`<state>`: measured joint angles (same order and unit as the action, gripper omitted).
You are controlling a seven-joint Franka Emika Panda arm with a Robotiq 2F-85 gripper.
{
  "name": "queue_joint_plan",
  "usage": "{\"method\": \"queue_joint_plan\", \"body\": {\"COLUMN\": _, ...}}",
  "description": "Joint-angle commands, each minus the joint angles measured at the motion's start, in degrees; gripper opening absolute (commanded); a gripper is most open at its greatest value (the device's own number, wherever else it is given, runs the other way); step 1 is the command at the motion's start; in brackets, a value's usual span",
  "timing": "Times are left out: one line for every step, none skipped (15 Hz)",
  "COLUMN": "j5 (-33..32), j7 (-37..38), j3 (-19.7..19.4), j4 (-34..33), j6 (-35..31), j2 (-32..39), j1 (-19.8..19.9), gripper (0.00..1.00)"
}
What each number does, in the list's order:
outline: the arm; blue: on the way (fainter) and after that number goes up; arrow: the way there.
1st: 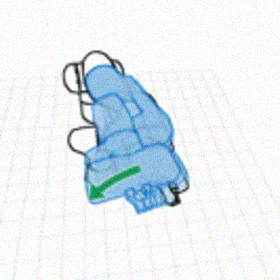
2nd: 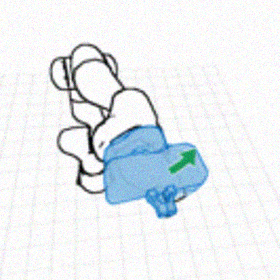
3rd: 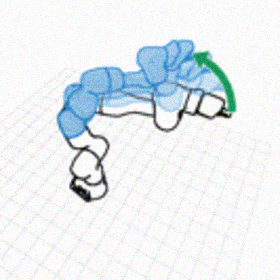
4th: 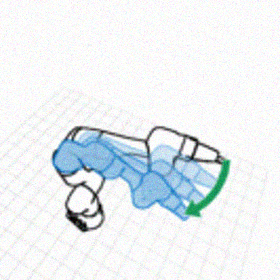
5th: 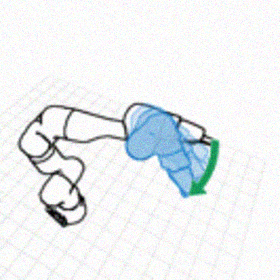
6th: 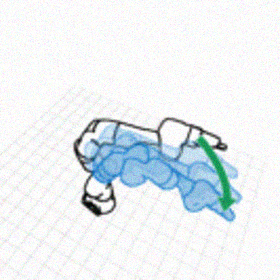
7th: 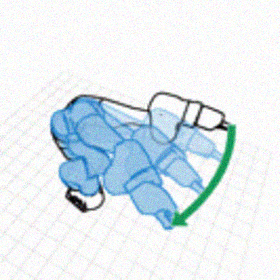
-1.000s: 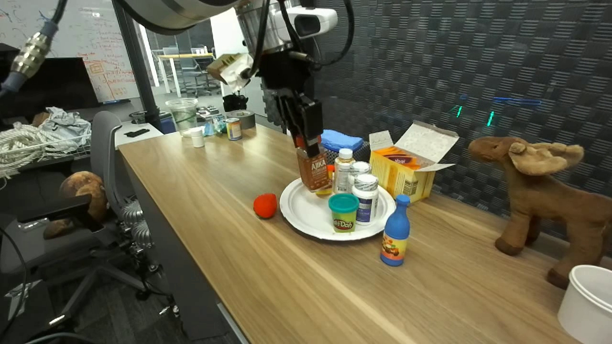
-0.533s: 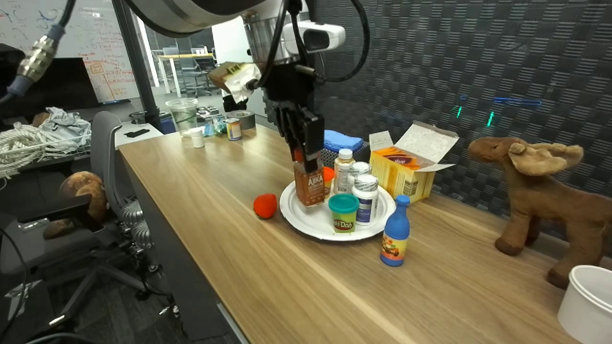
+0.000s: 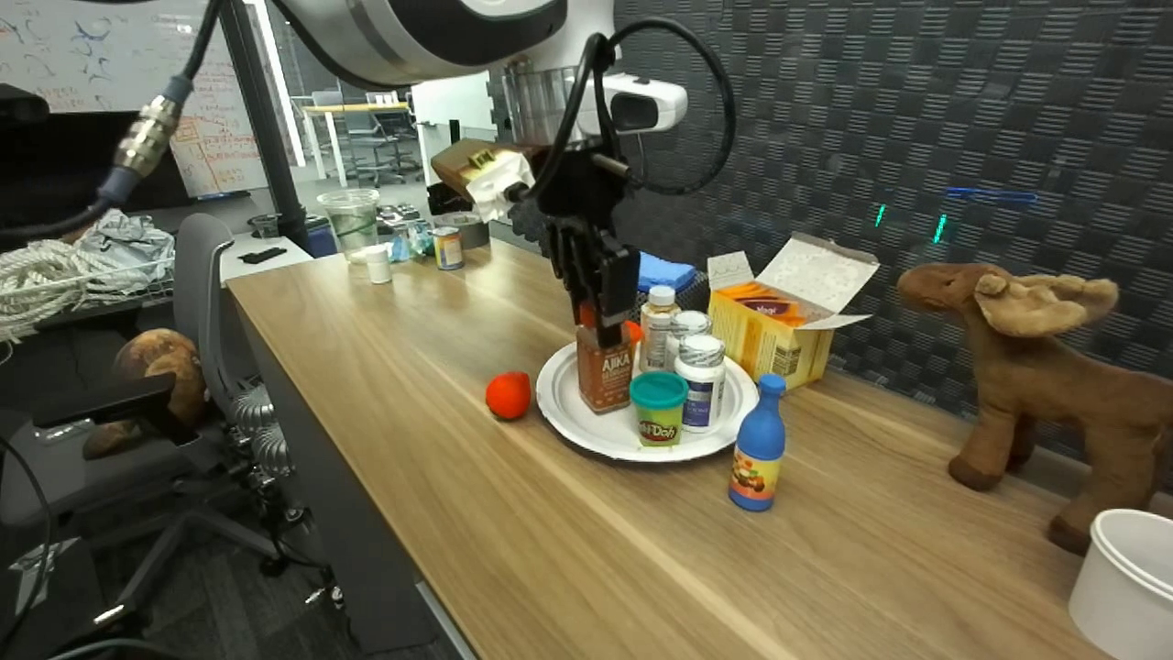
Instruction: Put all the objects surrounding the plate on to the plate.
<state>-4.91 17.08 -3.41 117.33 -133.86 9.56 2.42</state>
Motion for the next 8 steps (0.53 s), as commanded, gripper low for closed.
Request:
{"method": "queue_joint_plan", "body": {"j5": 2.27, "j7": -0.49, "j3": -0.38, "j4": -5.58, "j6": 0.27, "j2": 3.13, "j1": 0.03, "gripper": 0.24}}
{"method": "queue_joint_plan", "body": {"j5": 1.82, "j7": -0.22, "j3": -0.58, "j4": -6.32, "j6": -0.04, "j2": 3.74, "j1": -0.06, "gripper": 0.24}}
{"method": "queue_joint_plan", "body": {"j5": 0.91, "j7": -0.04, "j3": -0.87, "j4": -6.94, "j6": -0.37, "j2": 4.34, "j1": -0.18, "gripper": 0.24}}
{"method": "queue_joint_plan", "body": {"j5": 0.46, "j7": -0.07, "j3": -1.09, "j4": -7.35, "j6": -0.57, "j2": 4.81, "j1": -0.24, "gripper": 0.24}}
{"method": "queue_joint_plan", "body": {"j5": 0.22, "j7": -0.27, "j3": -1.29, "j4": -7.57, "j6": -0.49, "j2": 5.10, "j1": -0.26, "gripper": 0.24}}
{"method": "queue_joint_plan", "body": {"j5": -0.01, "j7": -0.13, "j3": -1.55, "j4": -7.81, "j6": -0.45, "j2": 5.52, "j1": -0.27, "gripper": 0.24}}
{"method": "queue_joint_plan", "body": {"j5": -0.32, "j7": -0.06, "j3": -1.84, "j4": -7.98, "j6": -0.50, "j2": 5.90, "j1": -0.26, "gripper": 0.24}}
{"method": "queue_joint_plan", "body": {"j5": -0.53, "j7": 0.06, "j3": -2.12, "j4": -8.28, "j6": -0.60, "j2": 6.31, "j1": -0.25, "gripper": 0.24}}
